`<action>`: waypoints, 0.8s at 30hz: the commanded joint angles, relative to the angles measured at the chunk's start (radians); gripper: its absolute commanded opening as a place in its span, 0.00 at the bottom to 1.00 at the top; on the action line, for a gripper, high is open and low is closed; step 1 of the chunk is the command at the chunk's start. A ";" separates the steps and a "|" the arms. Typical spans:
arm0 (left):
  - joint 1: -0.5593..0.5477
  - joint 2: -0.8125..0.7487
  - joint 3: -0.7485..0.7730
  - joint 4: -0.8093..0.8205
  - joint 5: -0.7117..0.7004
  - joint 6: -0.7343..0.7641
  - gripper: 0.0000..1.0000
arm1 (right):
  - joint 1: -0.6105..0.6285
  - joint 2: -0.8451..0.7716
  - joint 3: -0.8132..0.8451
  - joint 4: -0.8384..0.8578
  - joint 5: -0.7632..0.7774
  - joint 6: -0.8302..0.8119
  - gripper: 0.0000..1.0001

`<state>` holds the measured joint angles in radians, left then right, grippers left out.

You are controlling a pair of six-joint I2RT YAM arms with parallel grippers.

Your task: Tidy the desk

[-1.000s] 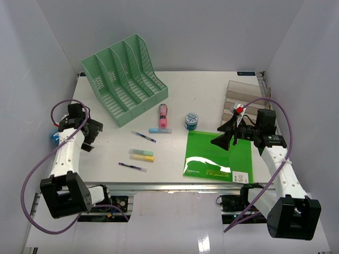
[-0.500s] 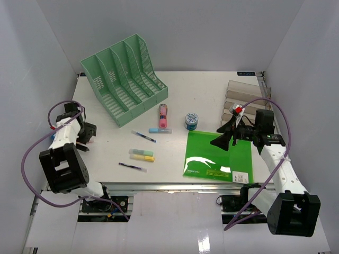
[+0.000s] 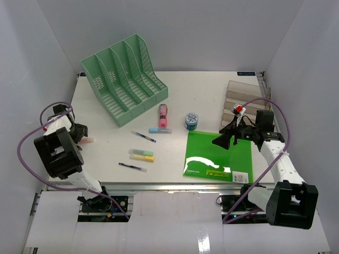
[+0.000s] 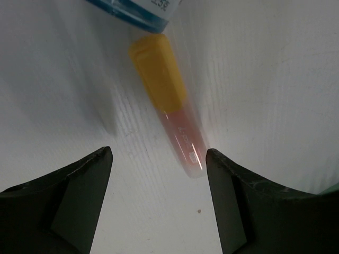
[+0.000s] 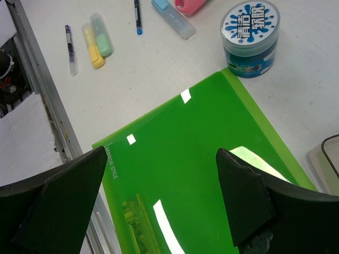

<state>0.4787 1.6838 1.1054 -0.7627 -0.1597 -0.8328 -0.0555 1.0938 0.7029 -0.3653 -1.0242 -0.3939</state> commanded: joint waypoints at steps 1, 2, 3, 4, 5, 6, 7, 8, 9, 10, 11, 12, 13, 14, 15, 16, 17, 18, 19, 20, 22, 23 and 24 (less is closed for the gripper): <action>0.030 0.069 0.054 0.023 0.042 0.017 0.79 | -0.032 0.013 -0.008 0.012 -0.016 -0.010 0.90; 0.034 0.081 0.064 0.023 0.046 0.017 0.78 | -0.039 0.016 -0.008 0.012 -0.017 -0.010 0.90; 0.035 0.088 0.071 0.025 0.045 0.019 0.78 | -0.044 0.018 -0.008 0.011 -0.018 -0.011 0.90; 0.035 0.100 0.076 0.027 0.044 0.019 0.78 | -0.049 0.019 -0.009 0.011 -0.020 -0.010 0.90; 0.036 0.111 0.084 0.030 0.042 0.021 0.78 | -0.055 0.020 -0.010 0.011 -0.020 -0.010 0.90; 0.037 0.119 0.090 0.030 0.042 0.021 0.78 | -0.059 0.021 -0.010 0.011 -0.022 -0.010 0.90; 0.037 0.126 0.094 0.031 0.043 0.022 0.78 | -0.061 0.021 -0.010 0.011 -0.023 -0.011 0.90; 0.036 0.135 0.098 0.033 0.044 0.023 0.77 | -0.065 0.021 -0.010 0.011 -0.024 -0.011 0.90; 0.036 0.139 0.101 0.033 0.044 0.025 0.76 | -0.066 0.020 -0.010 0.012 -0.025 -0.009 0.90; 0.035 0.143 0.101 0.033 0.042 0.026 0.76 | -0.069 0.021 -0.010 0.012 -0.026 -0.008 0.90; 0.036 0.146 0.100 0.033 0.042 0.026 0.76 | -0.070 0.022 -0.010 0.011 -0.028 -0.008 0.90; 0.037 0.148 0.100 0.035 0.042 0.028 0.74 | -0.070 0.023 -0.010 0.011 -0.029 -0.008 0.90; 0.037 0.150 0.098 0.038 0.042 0.034 0.71 | -0.071 0.023 -0.010 0.011 -0.032 -0.008 0.90; 0.037 0.151 0.095 0.039 0.042 0.037 0.69 | -0.071 0.023 -0.009 0.011 -0.034 -0.008 0.90; 0.037 0.151 0.091 0.041 0.044 0.043 0.66 | -0.071 0.022 -0.008 0.011 -0.036 -0.007 0.90; 0.037 0.150 0.088 0.043 0.047 0.049 0.64 | -0.071 0.021 -0.008 0.011 -0.038 -0.007 0.90; 0.037 0.147 0.081 0.046 0.051 0.052 0.62 | -0.072 0.020 -0.008 0.011 -0.040 -0.006 0.90; 0.037 0.143 0.073 0.050 0.055 0.055 0.59 | -0.072 0.019 -0.008 0.011 -0.043 -0.005 0.90; 0.037 0.138 0.065 0.054 0.063 0.062 0.56 | -0.072 0.017 -0.007 0.011 -0.044 -0.004 0.90; 0.037 0.133 0.057 0.059 0.072 0.071 0.51 | -0.072 0.015 -0.006 0.011 -0.045 -0.003 0.90; 0.037 0.119 0.038 0.067 0.100 0.080 0.40 | -0.072 0.010 -0.006 0.009 -0.048 -0.002 0.90; 0.036 0.116 0.030 0.072 0.104 0.085 0.36 | -0.072 0.009 -0.006 0.009 -0.050 -0.002 0.90; 0.034 0.100 0.022 0.077 0.129 0.092 0.31 | -0.071 0.006 -0.006 0.009 -0.052 -0.001 0.90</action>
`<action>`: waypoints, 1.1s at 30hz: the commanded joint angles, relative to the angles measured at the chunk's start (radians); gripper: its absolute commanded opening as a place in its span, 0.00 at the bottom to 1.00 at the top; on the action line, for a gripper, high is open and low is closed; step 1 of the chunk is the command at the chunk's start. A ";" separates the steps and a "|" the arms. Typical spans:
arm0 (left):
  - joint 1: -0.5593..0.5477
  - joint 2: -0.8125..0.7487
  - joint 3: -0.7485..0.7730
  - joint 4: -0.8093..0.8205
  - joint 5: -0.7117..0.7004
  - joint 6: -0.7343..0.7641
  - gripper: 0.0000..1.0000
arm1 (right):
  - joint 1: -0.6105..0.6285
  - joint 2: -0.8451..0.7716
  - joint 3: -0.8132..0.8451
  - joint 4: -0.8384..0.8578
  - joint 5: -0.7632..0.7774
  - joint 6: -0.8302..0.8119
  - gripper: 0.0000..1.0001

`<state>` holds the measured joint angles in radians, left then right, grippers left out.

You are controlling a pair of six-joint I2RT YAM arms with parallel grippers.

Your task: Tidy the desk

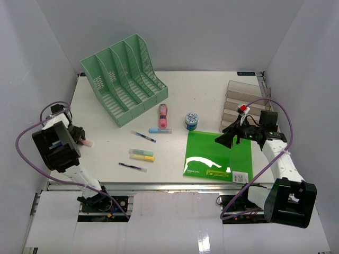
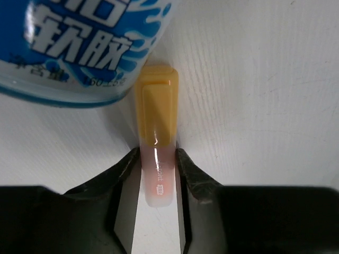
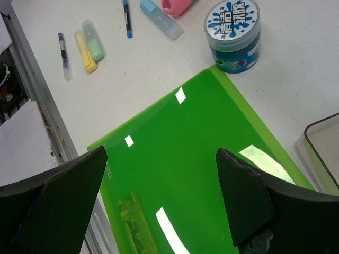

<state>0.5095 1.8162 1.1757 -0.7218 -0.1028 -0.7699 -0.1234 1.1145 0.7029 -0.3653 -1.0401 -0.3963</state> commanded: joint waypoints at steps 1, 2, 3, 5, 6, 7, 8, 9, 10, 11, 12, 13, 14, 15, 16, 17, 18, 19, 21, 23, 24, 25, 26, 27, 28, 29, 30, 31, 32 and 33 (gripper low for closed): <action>0.001 -0.049 -0.057 0.041 0.096 0.037 0.26 | -0.002 -0.018 -0.005 0.009 -0.038 0.002 0.90; -0.001 -0.061 -0.062 0.044 0.113 0.040 0.22 | -0.003 -0.019 -0.005 0.008 -0.040 0.002 0.90; -0.006 -0.075 -0.066 0.047 0.130 0.044 0.18 | -0.004 -0.022 -0.005 0.008 -0.042 0.002 0.90; -0.028 -0.107 -0.072 0.048 0.160 0.056 0.12 | -0.004 -0.029 -0.004 0.008 -0.045 0.003 0.90; -0.042 -0.129 -0.074 0.049 0.174 0.061 0.09 | -0.004 -0.031 -0.003 0.007 -0.047 0.004 0.90; -0.057 -0.152 -0.077 0.050 0.188 0.065 0.06 | -0.004 -0.033 -0.003 0.007 -0.049 0.004 0.90; -0.073 -0.178 -0.080 0.052 0.197 0.068 0.04 | -0.003 -0.035 -0.003 0.007 -0.049 0.003 0.90; -0.089 -0.205 -0.083 0.054 0.205 0.071 0.03 | -0.003 -0.037 -0.003 0.007 -0.049 0.003 0.90; -0.106 -0.233 -0.087 0.057 0.214 0.074 0.01 | -0.003 -0.040 -0.003 0.007 -0.050 0.003 0.90; -0.123 -0.264 -0.092 0.060 0.224 0.076 0.00 | -0.004 -0.042 -0.003 0.006 -0.053 0.003 0.90; -0.139 -0.290 -0.095 0.062 0.231 0.077 0.00 | -0.004 -0.044 -0.003 0.007 -0.054 0.004 0.90; -0.154 -0.315 -0.097 0.064 0.237 0.077 0.00 | -0.004 -0.047 -0.003 0.008 -0.055 0.004 0.90; -0.169 -0.339 -0.099 0.065 0.239 0.077 0.00 | -0.004 -0.047 -0.003 0.006 -0.057 0.004 0.90; -0.196 -0.380 -0.096 0.066 0.243 0.080 0.00 | -0.004 -0.051 -0.003 0.006 -0.057 0.004 0.90; -0.223 -0.420 -0.094 0.067 0.248 0.082 0.00 | -0.004 -0.055 -0.004 0.005 -0.058 0.004 0.90; -0.241 -0.448 -0.094 0.069 0.258 0.082 0.00 | -0.004 -0.056 -0.005 0.005 -0.060 0.003 0.90; -0.272 -0.488 -0.094 0.079 0.273 0.089 0.00 | -0.004 -0.059 -0.005 0.005 -0.061 0.002 0.90; -0.301 -0.518 -0.094 0.085 0.299 0.090 0.00 | -0.004 -0.060 -0.005 0.006 -0.064 0.002 0.90; -0.359 -0.563 -0.094 0.100 0.335 0.093 0.00 | -0.004 -0.063 -0.005 0.004 -0.069 -0.002 0.90; -0.431 -0.602 -0.094 0.126 0.358 0.093 0.00 | -0.004 -0.068 -0.006 0.003 -0.072 -0.006 0.90; -0.461 -0.622 -0.094 0.140 0.380 0.088 0.00 | -0.004 -0.070 -0.007 0.003 -0.073 -0.007 0.90; -0.495 -0.646 -0.094 0.155 0.408 0.082 0.00 | -0.004 -0.073 -0.008 0.002 -0.073 -0.009 0.90; -0.546 -0.652 -0.094 0.180 0.423 0.075 0.00 | -0.004 -0.074 -0.008 0.002 -0.072 -0.011 0.90; -0.599 -0.658 -0.094 0.206 0.437 0.068 0.00 | -0.004 -0.074 -0.008 0.002 -0.071 -0.013 0.90; -0.659 -0.656 -0.093 0.238 0.449 0.063 0.00 | -0.004 -0.074 -0.008 0.002 -0.068 -0.013 0.90; -0.723 -0.652 -0.090 0.271 0.460 0.058 0.00 | -0.004 -0.074 -0.008 0.002 -0.065 -0.013 0.90; -0.777 -0.641 -0.083 0.297 0.460 0.049 0.00 | -0.005 -0.075 -0.008 0.002 -0.064 -0.015 0.90; -0.826 -0.627 -0.074 0.319 0.456 0.038 0.00 | -0.005 -0.076 -0.008 0.002 -0.063 -0.016 0.90; -0.886 -0.602 -0.063 0.352 0.452 0.034 0.00 | -0.008 -0.076 -0.007 0.002 -0.064 -0.016 0.90; -0.926 -0.569 -0.047 0.388 0.448 0.026 0.00 | -0.010 -0.076 -0.007 0.000 -0.065 -0.017 0.90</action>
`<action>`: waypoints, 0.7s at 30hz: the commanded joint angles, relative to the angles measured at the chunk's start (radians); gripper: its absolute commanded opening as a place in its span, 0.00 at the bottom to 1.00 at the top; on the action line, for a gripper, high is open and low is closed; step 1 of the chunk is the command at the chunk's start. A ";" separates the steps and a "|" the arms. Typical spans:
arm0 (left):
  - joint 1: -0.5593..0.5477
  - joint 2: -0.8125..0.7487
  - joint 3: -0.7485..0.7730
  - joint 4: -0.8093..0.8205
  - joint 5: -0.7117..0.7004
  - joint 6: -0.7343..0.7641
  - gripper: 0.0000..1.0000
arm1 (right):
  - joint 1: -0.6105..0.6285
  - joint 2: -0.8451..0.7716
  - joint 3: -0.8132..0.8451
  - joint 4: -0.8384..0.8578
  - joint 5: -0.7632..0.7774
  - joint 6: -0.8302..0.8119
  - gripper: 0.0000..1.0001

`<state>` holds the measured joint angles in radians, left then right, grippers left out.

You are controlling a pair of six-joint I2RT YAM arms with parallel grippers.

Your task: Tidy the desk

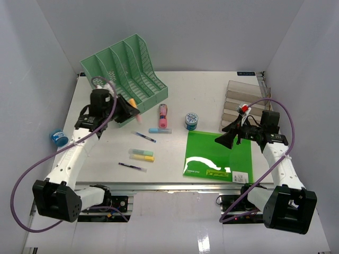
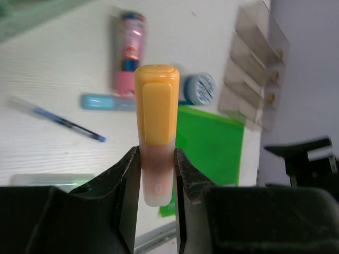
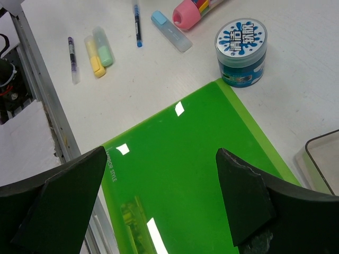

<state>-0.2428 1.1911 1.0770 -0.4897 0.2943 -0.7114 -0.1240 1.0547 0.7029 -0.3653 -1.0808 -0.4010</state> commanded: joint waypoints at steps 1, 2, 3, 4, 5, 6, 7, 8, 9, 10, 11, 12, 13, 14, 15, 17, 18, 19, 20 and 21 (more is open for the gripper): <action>-0.214 0.085 0.067 0.194 0.049 -0.036 0.00 | -0.013 -0.017 -0.008 -0.002 -0.030 -0.014 0.90; -0.261 0.107 0.081 0.232 0.050 -0.034 0.00 | -0.017 -0.018 -0.007 -0.002 -0.039 -0.014 0.90; -0.307 0.134 0.094 0.264 0.050 -0.031 0.00 | -0.021 -0.020 -0.006 -0.003 -0.052 -0.015 0.90; -0.348 0.172 0.104 0.279 0.048 -0.027 0.00 | -0.026 -0.021 -0.006 -0.006 -0.076 -0.016 0.90; -0.385 0.207 0.128 0.309 0.045 -0.020 0.00 | -0.027 -0.023 -0.008 -0.007 -0.106 -0.018 0.90; -0.418 0.243 0.153 0.341 0.041 -0.013 0.00 | -0.028 -0.026 -0.010 -0.009 -0.138 -0.019 0.90; -0.433 0.288 0.164 0.357 0.036 -0.014 0.00 | -0.028 -0.028 -0.011 -0.012 -0.181 -0.015 0.90; -0.446 0.315 0.176 0.394 0.032 -0.014 0.00 | -0.027 -0.030 -0.010 -0.013 -0.207 -0.010 0.90; -0.471 0.342 0.198 0.419 0.019 -0.019 0.00 | -0.026 -0.028 0.000 -0.017 -0.227 0.006 0.90; -0.495 0.370 0.218 0.439 0.004 -0.026 0.00 | -0.026 -0.027 0.012 -0.024 -0.241 0.026 0.91; -0.506 0.396 0.228 0.457 -0.016 -0.034 0.00 | -0.025 -0.026 0.028 -0.039 -0.242 0.051 0.92; -0.519 0.419 0.239 0.480 -0.035 -0.044 0.00 | -0.024 -0.026 0.049 -0.048 -0.231 0.078 0.92; -0.537 0.433 0.250 0.520 -0.050 -0.062 0.00 | -0.023 -0.029 0.084 -0.039 -0.177 0.112 0.93; -0.550 0.449 0.256 0.541 -0.072 -0.077 0.00 | -0.012 -0.037 0.108 -0.027 -0.120 0.164 0.94; -0.561 0.465 0.260 0.563 -0.095 -0.092 0.00 | 0.004 -0.049 0.125 -0.009 -0.063 0.223 0.95; -0.581 0.494 0.265 0.609 -0.142 -0.123 0.00 | 0.049 -0.083 0.143 0.037 0.050 0.356 0.95; -0.589 0.506 0.268 0.627 -0.159 -0.140 0.00 | 0.078 -0.102 0.142 0.067 0.118 0.419 0.96; -0.595 0.517 0.271 0.641 -0.172 -0.156 0.00 | 0.107 -0.118 0.137 0.096 0.187 0.470 0.96; -0.600 0.524 0.274 0.651 -0.178 -0.166 0.00 | 0.132 -0.130 0.130 0.118 0.251 0.496 0.96; -0.606 0.532 0.277 0.660 -0.183 -0.177 0.00 | 0.162 -0.142 0.119 0.143 0.314 0.522 0.96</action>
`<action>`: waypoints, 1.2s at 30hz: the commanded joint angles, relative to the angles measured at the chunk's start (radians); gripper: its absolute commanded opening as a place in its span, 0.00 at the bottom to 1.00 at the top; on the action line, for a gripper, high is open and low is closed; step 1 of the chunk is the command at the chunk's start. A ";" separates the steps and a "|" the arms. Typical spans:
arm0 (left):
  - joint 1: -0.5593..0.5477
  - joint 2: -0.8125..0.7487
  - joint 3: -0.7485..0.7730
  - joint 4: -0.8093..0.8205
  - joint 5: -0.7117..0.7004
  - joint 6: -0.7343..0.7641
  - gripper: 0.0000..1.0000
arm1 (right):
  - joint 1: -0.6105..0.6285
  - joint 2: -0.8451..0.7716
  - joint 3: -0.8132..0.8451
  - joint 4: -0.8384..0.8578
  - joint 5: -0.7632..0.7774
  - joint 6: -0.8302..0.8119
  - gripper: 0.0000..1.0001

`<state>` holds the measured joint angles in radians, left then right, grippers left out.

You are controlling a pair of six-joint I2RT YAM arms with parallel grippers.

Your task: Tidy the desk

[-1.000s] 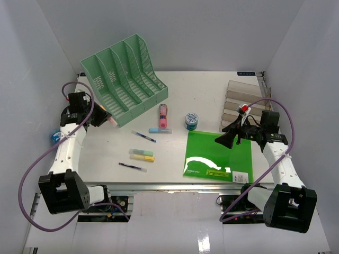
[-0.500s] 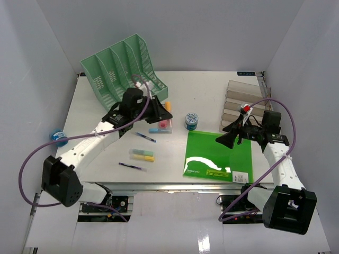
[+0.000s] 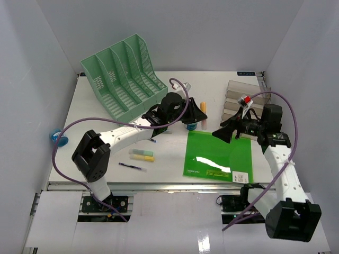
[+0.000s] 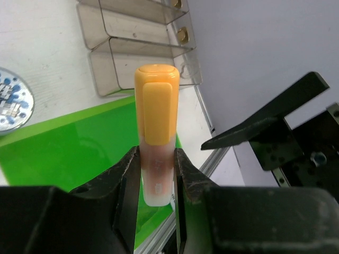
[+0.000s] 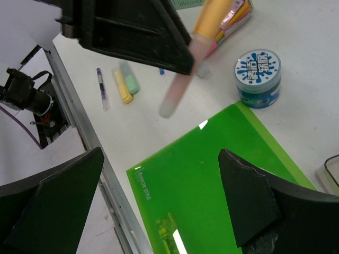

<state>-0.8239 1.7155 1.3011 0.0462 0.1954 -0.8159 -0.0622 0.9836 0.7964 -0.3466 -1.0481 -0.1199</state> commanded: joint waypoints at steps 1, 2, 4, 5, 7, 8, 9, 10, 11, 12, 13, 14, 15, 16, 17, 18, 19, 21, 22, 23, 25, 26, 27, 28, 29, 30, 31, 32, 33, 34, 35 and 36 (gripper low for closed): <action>-0.032 0.016 0.059 0.135 -0.089 -0.082 0.00 | 0.151 -0.087 0.005 0.159 0.341 0.264 0.96; -0.040 0.024 0.064 0.141 -0.090 -0.090 0.00 | 0.174 -0.095 -0.006 0.192 0.387 0.280 0.96; -0.055 0.033 0.074 0.149 -0.092 -0.105 0.00 | 0.197 -0.092 -0.011 0.232 0.445 0.300 0.99; -0.059 0.035 0.076 0.151 -0.097 -0.109 0.00 | 0.205 -0.080 -0.007 0.236 0.472 0.307 0.98; -0.069 0.034 0.076 0.153 -0.109 -0.113 0.00 | 0.212 -0.050 0.001 0.235 0.515 0.313 0.93; -0.073 0.032 0.076 0.154 -0.112 -0.114 0.00 | 0.213 -0.039 0.002 0.237 0.531 0.312 0.91; -0.076 0.031 0.075 0.154 -0.113 -0.115 0.00 | 0.214 -0.030 0.004 0.241 0.548 0.309 0.89; -0.078 0.027 0.073 0.155 -0.115 -0.116 0.00 | 0.215 -0.021 0.006 0.242 0.558 0.307 0.87; -0.080 0.024 0.071 0.155 -0.116 -0.117 0.00 | 0.216 -0.012 0.010 0.240 0.564 0.305 0.84; -0.082 0.024 0.068 0.156 -0.118 -0.120 0.00 | 0.217 -0.001 0.016 0.236 0.566 0.301 0.80; -0.084 0.021 0.064 0.160 -0.120 -0.121 0.00 | 0.217 0.006 0.019 0.235 0.564 0.300 0.76; -0.085 0.018 0.060 0.165 -0.121 -0.123 0.00 | 0.217 0.012 0.021 0.233 0.561 0.298 0.73; -0.086 0.016 0.057 0.168 -0.120 -0.125 0.00 | 0.218 0.018 0.022 0.238 0.559 0.298 0.70; -0.086 0.015 0.054 0.171 -0.118 -0.128 0.00 | 0.219 0.023 0.022 0.246 0.559 0.297 0.67; -0.088 0.016 0.053 0.172 -0.118 -0.130 0.00 | 0.219 0.027 0.021 0.256 0.558 0.296 0.64; -0.089 0.016 0.052 0.173 -0.118 -0.132 0.00 | 0.219 0.032 0.020 0.265 0.556 0.295 0.61; -0.093 0.016 0.050 0.173 -0.120 -0.134 0.00 | 0.220 0.039 0.020 0.266 0.551 0.294 0.58; -0.096 0.015 0.045 0.173 -0.126 -0.138 0.00 | 0.220 0.050 0.021 0.268 0.532 0.292 0.51; -0.096 0.014 0.042 0.175 -0.128 -0.141 0.00 | 0.220 0.053 0.020 0.271 0.524 0.289 0.46; -0.097 0.013 0.040 0.178 -0.131 -0.145 0.00 | 0.220 0.053 0.019 0.276 0.516 0.285 0.42; -0.098 0.015 0.038 0.181 -0.131 -0.153 0.00 | 0.220 0.052 0.014 0.292 0.500 0.278 0.32; -0.097 0.016 0.040 0.182 -0.128 -0.156 0.00 | 0.220 0.053 0.013 0.296 0.496 0.271 0.27; -0.097 0.018 0.041 0.182 -0.125 -0.160 0.00 | 0.220 0.053 0.012 0.300 0.492 0.265 0.22; -0.096 0.019 0.041 0.182 -0.125 -0.164 0.00 | 0.220 0.053 0.011 0.301 0.487 0.258 0.19; -0.098 0.021 0.040 0.182 -0.121 -0.168 0.05 | 0.220 0.053 0.010 0.304 0.475 0.246 0.16; -0.099 0.021 0.039 0.182 -0.120 -0.173 0.12 | 0.220 0.053 0.009 0.306 0.465 0.236 0.13; -0.098 0.018 0.038 0.181 -0.122 -0.178 0.24 | 0.220 0.053 0.009 0.305 0.456 0.229 0.09; -0.099 0.015 0.038 0.173 -0.126 -0.179 0.33 | 0.220 0.054 0.010 0.301 0.451 0.215 0.09; -0.100 0.012 0.038 0.164 -0.131 -0.180 0.42 | 0.220 0.055 0.010 0.296 0.446 0.200 0.08; -0.098 0.002 0.041 0.153 -0.138 -0.172 0.53 | 0.219 0.055 0.014 0.283 0.439 0.177 0.08; -0.098 -0.010 0.047 0.138 -0.150 -0.160 0.61 | 0.218 0.054 0.018 0.268 0.436 0.154 0.08; -0.098 -0.024 0.055 0.120 -0.165 -0.146 0.67 | 0.216 0.053 0.022 0.252 0.435 0.132 0.08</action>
<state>-0.9079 1.7649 1.3361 0.1918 0.0472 -0.9748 0.1631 1.0322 0.7937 -0.0963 -0.5868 0.1156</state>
